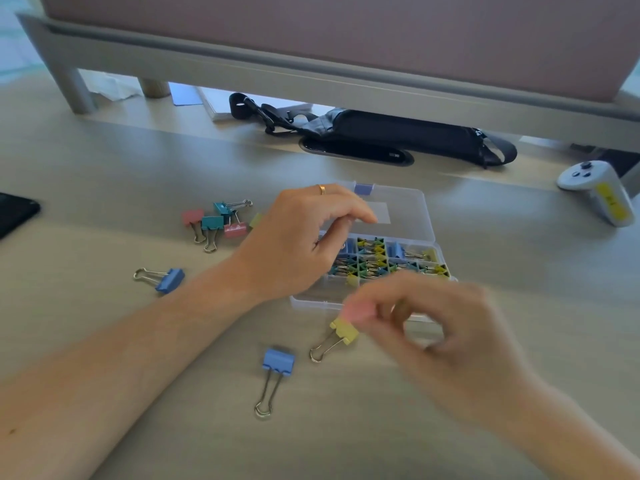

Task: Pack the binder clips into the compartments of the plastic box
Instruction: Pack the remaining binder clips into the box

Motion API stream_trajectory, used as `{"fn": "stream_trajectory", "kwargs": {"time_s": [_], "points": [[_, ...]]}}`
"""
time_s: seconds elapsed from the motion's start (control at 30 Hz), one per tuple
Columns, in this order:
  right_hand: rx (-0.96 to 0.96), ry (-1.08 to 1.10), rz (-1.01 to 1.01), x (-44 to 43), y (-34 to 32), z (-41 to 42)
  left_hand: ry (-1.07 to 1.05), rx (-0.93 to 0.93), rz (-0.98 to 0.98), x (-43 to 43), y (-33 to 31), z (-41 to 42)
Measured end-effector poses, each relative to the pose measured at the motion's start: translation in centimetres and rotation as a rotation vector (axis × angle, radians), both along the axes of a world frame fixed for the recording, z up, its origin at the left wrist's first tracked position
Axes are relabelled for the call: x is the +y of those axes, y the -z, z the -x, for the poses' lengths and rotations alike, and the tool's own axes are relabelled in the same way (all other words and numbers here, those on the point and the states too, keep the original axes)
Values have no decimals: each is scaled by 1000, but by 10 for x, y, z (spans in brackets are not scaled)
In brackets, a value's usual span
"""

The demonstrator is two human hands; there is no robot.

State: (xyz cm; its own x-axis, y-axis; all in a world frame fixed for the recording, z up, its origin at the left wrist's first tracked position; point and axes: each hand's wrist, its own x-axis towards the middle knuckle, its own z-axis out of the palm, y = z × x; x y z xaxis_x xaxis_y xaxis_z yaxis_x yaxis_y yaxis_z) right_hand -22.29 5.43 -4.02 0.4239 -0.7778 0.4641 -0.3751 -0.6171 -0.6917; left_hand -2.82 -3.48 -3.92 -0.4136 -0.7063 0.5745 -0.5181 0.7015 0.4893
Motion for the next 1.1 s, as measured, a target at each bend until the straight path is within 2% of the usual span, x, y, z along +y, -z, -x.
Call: {"fn": "stream_trajectory", "kwargs": {"time_s": [0.1,0.2,0.4,0.63,0.77,0.9,1.1], "points": [[-300,166,-148,-24,-7,19,49,72,-109,4,-9,4],[-437,183,-230,-43,-9,38,175,90,-242,9,-18,13],[-519,100,-401,-60,-2,58,188,75,-331,-5,-22,38],[-571,75,-412,-66,3,67,210,125,-509,-19,-21,49],[-513,110,-360,-71,11,67,233,141,-534,-19,-15,49],[-474,126,-391,-69,8,77,140,128,-428,-20,-13,47],[-209,203,-240,-71,14,82,90,-112,-196,-13,-13,50]]}}
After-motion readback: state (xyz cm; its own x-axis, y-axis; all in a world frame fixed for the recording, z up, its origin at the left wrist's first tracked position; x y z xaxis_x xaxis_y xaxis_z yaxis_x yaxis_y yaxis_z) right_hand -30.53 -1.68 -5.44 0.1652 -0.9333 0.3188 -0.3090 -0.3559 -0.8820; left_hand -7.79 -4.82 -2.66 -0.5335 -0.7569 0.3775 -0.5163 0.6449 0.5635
